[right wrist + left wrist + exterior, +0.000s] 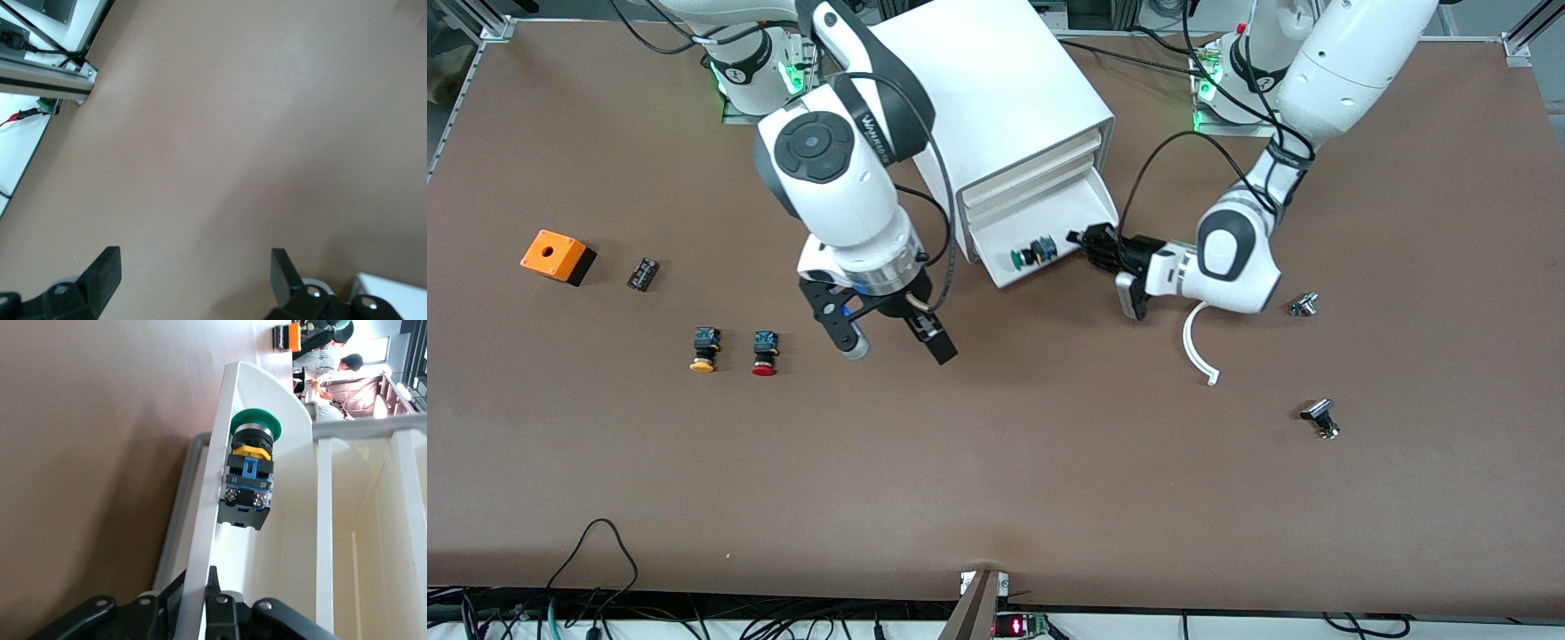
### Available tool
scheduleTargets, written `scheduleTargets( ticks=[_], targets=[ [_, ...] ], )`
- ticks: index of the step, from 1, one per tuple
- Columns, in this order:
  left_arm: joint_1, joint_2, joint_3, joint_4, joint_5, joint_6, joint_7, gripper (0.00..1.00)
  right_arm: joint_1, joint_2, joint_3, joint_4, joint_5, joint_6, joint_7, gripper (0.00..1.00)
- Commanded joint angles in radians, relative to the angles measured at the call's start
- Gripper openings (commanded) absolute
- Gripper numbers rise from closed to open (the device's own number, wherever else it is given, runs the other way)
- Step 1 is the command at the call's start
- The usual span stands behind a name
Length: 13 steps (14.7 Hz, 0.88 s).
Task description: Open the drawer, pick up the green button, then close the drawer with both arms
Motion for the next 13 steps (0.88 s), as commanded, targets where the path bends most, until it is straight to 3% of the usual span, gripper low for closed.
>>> scheduleTargets(
  ticks=[1, 3, 4, 5, 10, 13],
  targets=[
    [-0.005, 0.049, 0.028, 0.094, 0.032, 0.025, -0.044, 0.00, 0.034, 0.071, -0.004, 0.091, 0.045, 0.032, 0.066, 0.99],
    [-0.005, 0.058, 0.038, 0.118, 0.032, 0.025, -0.051, 0.00, 0.063, 0.091, -0.004, 0.091, 0.064, 0.056, 0.080, 0.99],
    [-0.005, 0.061, 0.040, 0.125, 0.032, 0.025, -0.056, 0.31, 0.080, 0.102, -0.004, 0.091, 0.065, 0.065, 0.092, 0.99],
    [-0.002, 0.061, 0.040, 0.123, 0.032, 0.025, -0.045, 0.99, 0.097, 0.111, -0.004, 0.091, 0.065, 0.075, 0.121, 0.99],
    [0.026, 0.008, 0.072, 0.170, 0.136, -0.023, -0.126, 1.00, 0.157, 0.175, -0.006, 0.090, 0.056, 0.063, 0.129, 0.99],
    [0.055, 0.005, 0.072, 0.273, 0.250, -0.129, -0.292, 1.00, 0.183, 0.218, -0.004, 0.090, 0.047, 0.013, 0.081, 0.99]
  ],
)
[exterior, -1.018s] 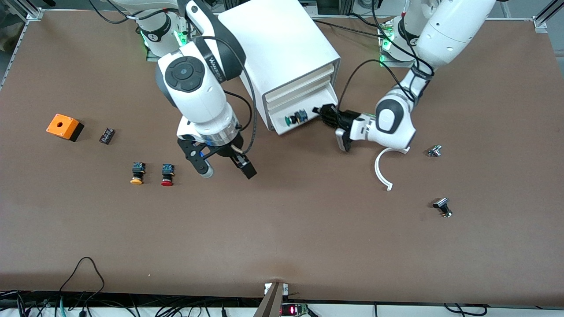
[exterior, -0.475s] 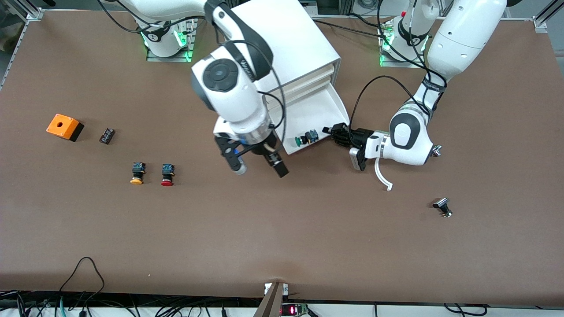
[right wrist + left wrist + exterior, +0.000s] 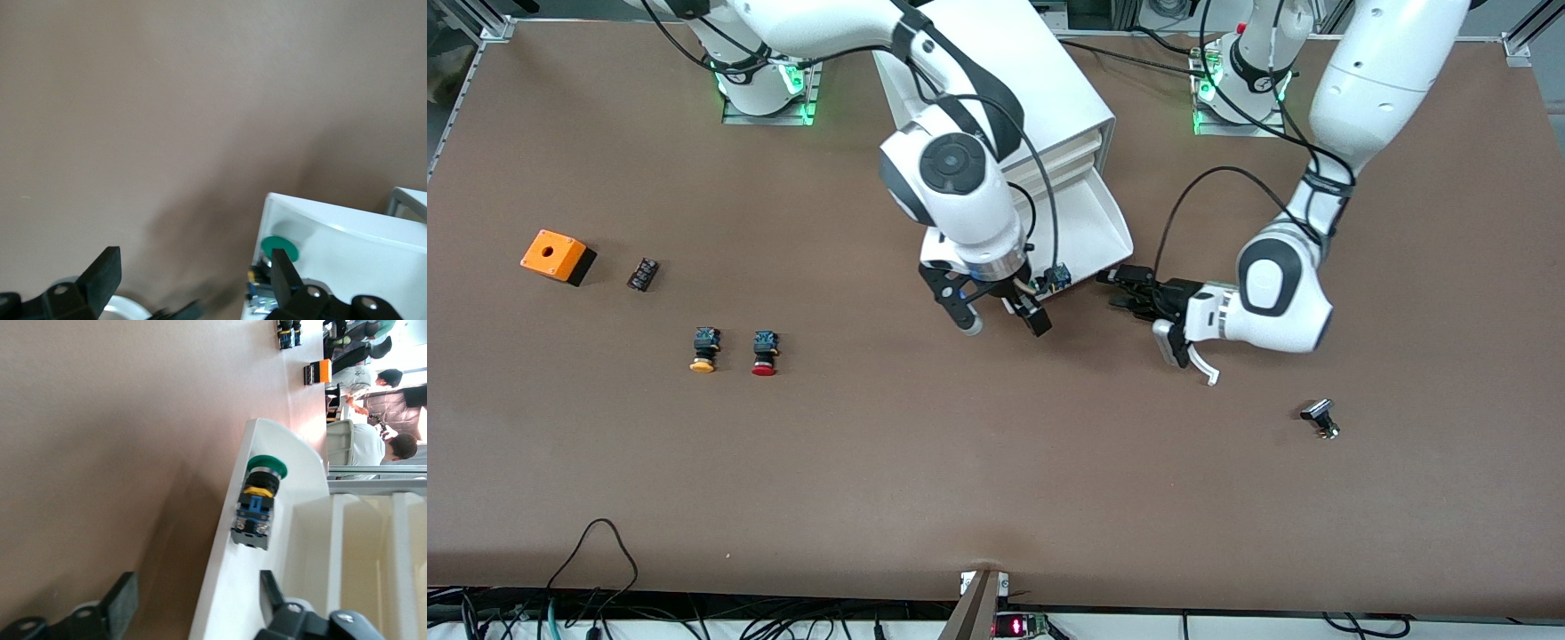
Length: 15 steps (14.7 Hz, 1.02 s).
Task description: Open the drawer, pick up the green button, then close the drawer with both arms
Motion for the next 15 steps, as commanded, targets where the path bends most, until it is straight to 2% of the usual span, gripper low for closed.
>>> scheduleTargets(
  ticks=[1, 4, 8, 10, 15],
  targets=[
    [0.022, -0.017, 0.003, 0.111, 0.131, -0.110, -0.191, 1.00, 0.022, 0.049, -0.006, 0.042, -0.005, -0.072, -0.064, 0.99],
    [0.025, -0.025, 0.003, 0.252, 0.307, -0.216, -0.408, 1.00, 0.046, 0.054, 0.004, 0.042, -0.003, -0.132, -0.127, 0.99],
    [0.022, -0.025, 0.002, 0.407, 0.479, -0.334, -0.649, 1.00, 0.103, 0.106, 0.006, 0.067, -0.009, -0.120, -0.120, 0.99],
    [0.019, -0.025, -0.009, 0.448, 0.567, -0.359, -0.742, 1.00, 0.111, 0.121, 0.006, 0.074, -0.009, -0.093, -0.103, 0.99],
    [-0.004, -0.057, -0.018, 0.478, 0.740, -0.359, -0.770, 1.00, 0.120, 0.147, 0.006, 0.074, -0.009, -0.036, -0.068, 0.99]
  ],
)
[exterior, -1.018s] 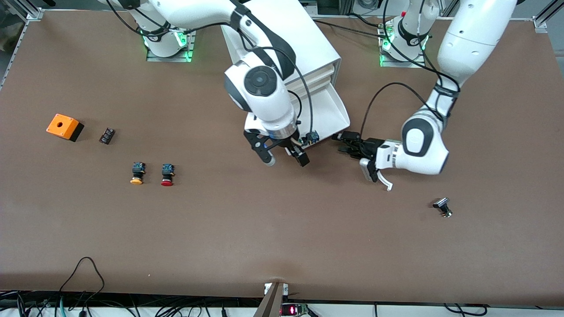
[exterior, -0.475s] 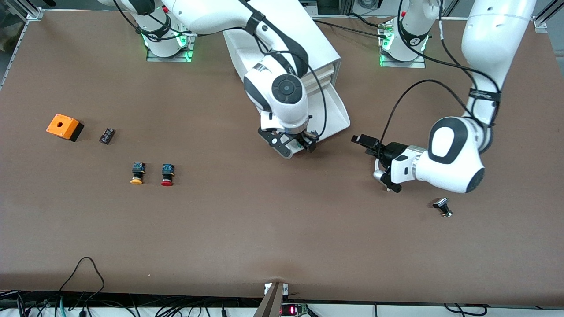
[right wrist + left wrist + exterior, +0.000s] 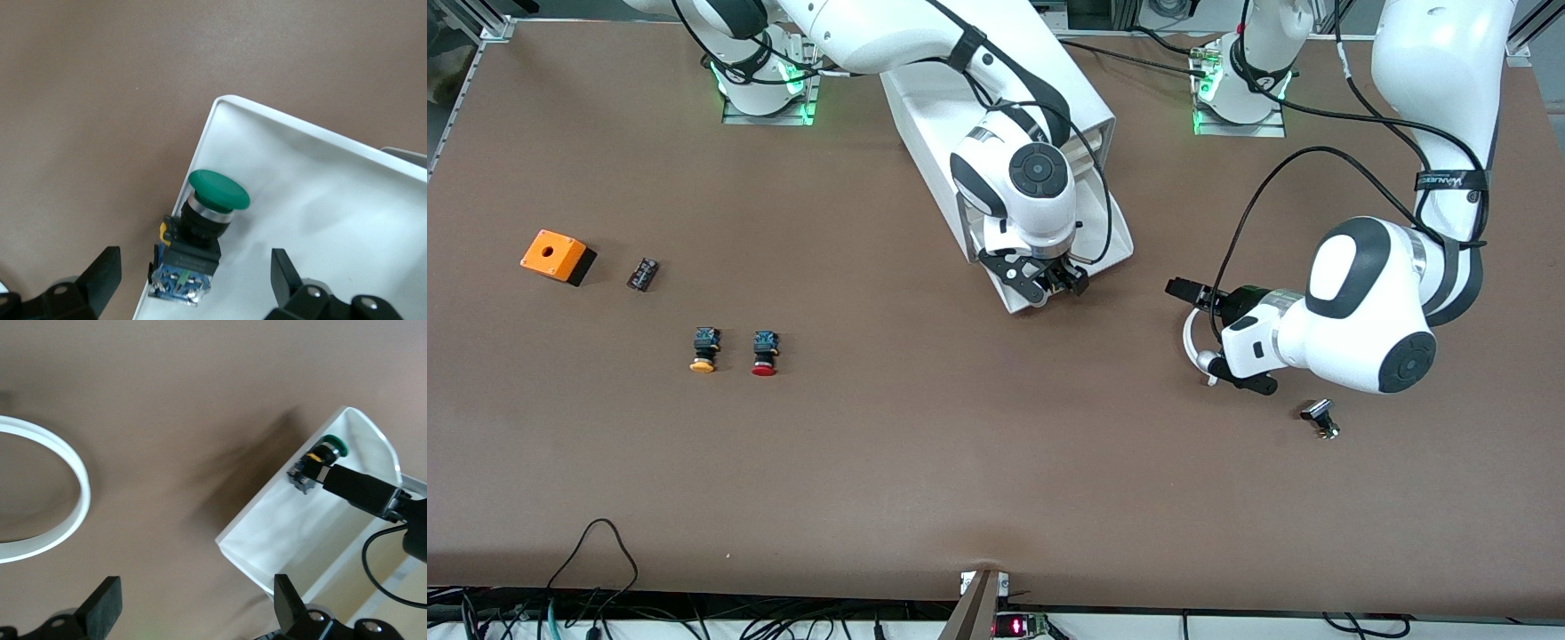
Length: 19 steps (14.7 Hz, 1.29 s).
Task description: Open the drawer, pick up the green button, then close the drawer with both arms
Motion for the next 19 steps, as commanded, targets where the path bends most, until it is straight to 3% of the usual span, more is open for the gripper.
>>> scheduleTargets(
  ticks=[1, 2, 4, 7, 8, 9, 11, 14, 17, 19],
  targets=[
    [-0.014, -0.021, -0.003, 0.064, 0.124, -0.019, -0.051, 1.00, 0.006, 0.027, 0.000, 0.045, -0.009, -0.002, 0.029, 0.98],
    [-0.016, -0.021, -0.003, 0.091, 0.171, -0.019, -0.071, 1.00, 0.007, 0.027, 0.000, 0.045, -0.009, 0.001, 0.039, 0.96],
    [-0.027, -0.021, -0.003, 0.124, 0.260, -0.022, -0.115, 1.00, 0.007, 0.028, 0.000, 0.045, -0.009, 0.011, 0.043, 0.81],
    [-0.048, -0.004, 0.003, 0.228, 0.296, -0.011, -0.129, 1.00, 0.010, 0.027, -0.002, 0.043, -0.013, 0.011, 0.042, 0.19],
    [-0.050, 0.022, 0.005, 0.274, 0.296, -0.014, -0.131, 1.00, 0.010, 0.027, -0.002, 0.043, -0.013, 0.011, 0.042, 0.06],
    [-0.050, 0.030, 0.005, 0.293, 0.299, -0.026, -0.131, 1.00, 0.012, 0.027, -0.002, 0.045, -0.015, 0.011, 0.040, 0.00],
    [-0.048, 0.028, 0.003, 0.284, 0.293, -0.046, -0.152, 1.00, 0.016, 0.024, -0.005, 0.045, -0.015, 0.008, 0.036, 0.00],
    [-0.062, 0.036, 0.002, 0.258, 0.273, -0.031, -0.360, 1.00, 0.016, -0.004, -0.011, 0.046, -0.007, -0.034, 0.071, 0.00],
    [-0.062, 0.013, 0.002, 0.149, 0.224, 0.079, -0.437, 1.00, 0.000, -0.060, -0.018, 0.046, -0.007, -0.038, 0.100, 0.00],
    [-0.062, 0.013, 0.003, 0.137, 0.216, 0.098, -0.474, 1.00, -0.052, -0.090, -0.014, 0.046, -0.010, -0.043, 0.051, 0.00]
  ],
)
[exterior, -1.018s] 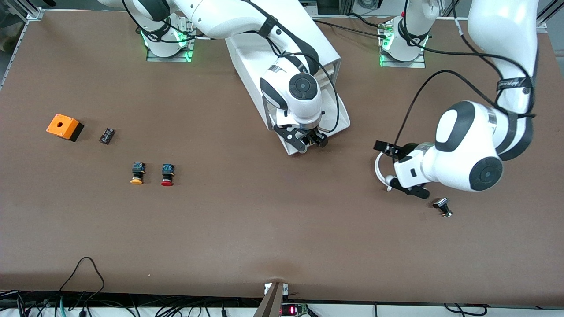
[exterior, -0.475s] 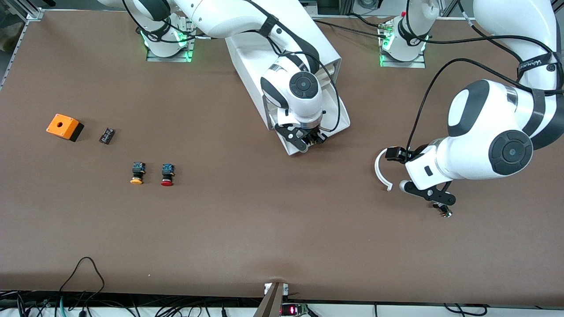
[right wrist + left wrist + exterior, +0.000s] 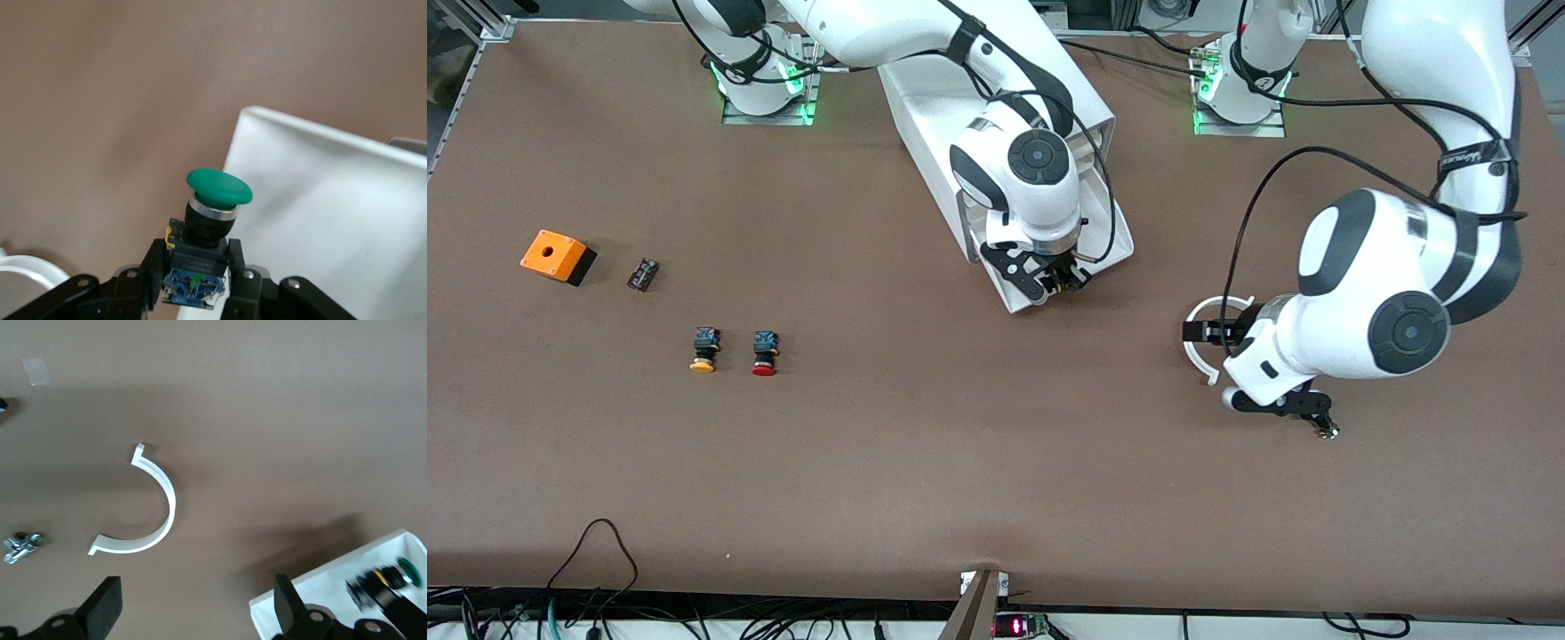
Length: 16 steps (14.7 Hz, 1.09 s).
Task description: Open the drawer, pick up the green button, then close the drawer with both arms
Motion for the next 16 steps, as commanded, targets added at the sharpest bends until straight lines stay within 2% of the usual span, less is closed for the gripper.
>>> scheduleTargets(
  ticks=[1, 4, 7, 10, 13, 16],
  targets=[
    [0.000, -0.019, 0.002, -0.050, -0.025, 0.044, -0.086, 1.00, -0.076, -0.063, 0.014, -0.004, -0.003, -0.035, -0.105, 0.00],
    [-0.003, -0.031, -0.002, -0.157, -0.062, 0.145, -0.239, 1.00, -0.127, -0.102, 0.008, -0.016, 0.002, -0.094, -0.368, 0.00],
    [-0.059, -0.079, -0.010, -0.332, -0.062, 0.344, -0.328, 1.00, -0.203, -0.141, -0.015, -0.048, 0.002, -0.229, -0.677, 0.00],
    [-0.133, -0.082, -0.009, -0.447, -0.057, 0.499, -0.440, 1.00, -0.310, -0.235, -0.027, -0.201, 0.025, -0.188, -0.950, 0.00],
    [-0.230, -0.082, -0.003, -0.553, -0.039, 0.651, -0.566, 1.00, -0.418, -0.286, -0.034, -0.365, 0.028, -0.106, -1.234, 0.00],
    [-0.251, -0.074, -0.007, -0.580, -0.011, 0.665, -0.597, 1.00, -0.499, -0.321, -0.034, -0.566, 0.028, 0.070, -1.442, 0.00]
  ],
)
